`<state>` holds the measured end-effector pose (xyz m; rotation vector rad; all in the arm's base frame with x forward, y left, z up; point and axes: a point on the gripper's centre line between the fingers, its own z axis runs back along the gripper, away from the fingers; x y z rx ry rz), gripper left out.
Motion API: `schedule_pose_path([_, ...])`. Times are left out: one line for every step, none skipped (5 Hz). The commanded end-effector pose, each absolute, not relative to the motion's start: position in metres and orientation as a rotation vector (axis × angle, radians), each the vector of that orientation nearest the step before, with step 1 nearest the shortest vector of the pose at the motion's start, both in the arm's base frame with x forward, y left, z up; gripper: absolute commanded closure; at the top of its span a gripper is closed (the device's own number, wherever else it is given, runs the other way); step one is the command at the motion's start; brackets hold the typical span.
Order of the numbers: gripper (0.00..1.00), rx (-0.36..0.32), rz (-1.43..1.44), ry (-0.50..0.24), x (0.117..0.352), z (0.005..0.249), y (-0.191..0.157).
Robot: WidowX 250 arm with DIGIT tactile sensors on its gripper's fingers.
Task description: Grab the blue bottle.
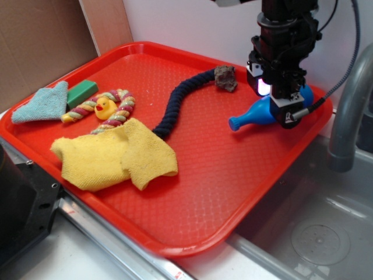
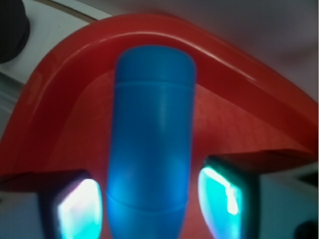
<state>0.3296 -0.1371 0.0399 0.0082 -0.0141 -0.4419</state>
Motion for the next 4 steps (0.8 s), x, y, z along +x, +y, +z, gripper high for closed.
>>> schedule_pose_path([0.0,0.001,-0.421,0.031,0.328,0.053,-0.159])
schedule_pose_path([0.0,-0.051,-0.457,0.049,0.325,0.045,-0.16])
schedule_pose_path([0.04,-0.048,-0.472,0.043,0.321,0.042,-0.161])
schedule_pose_path([1.0,-0.037,-0.471,-0.008,0.317,0.049,-0.158])
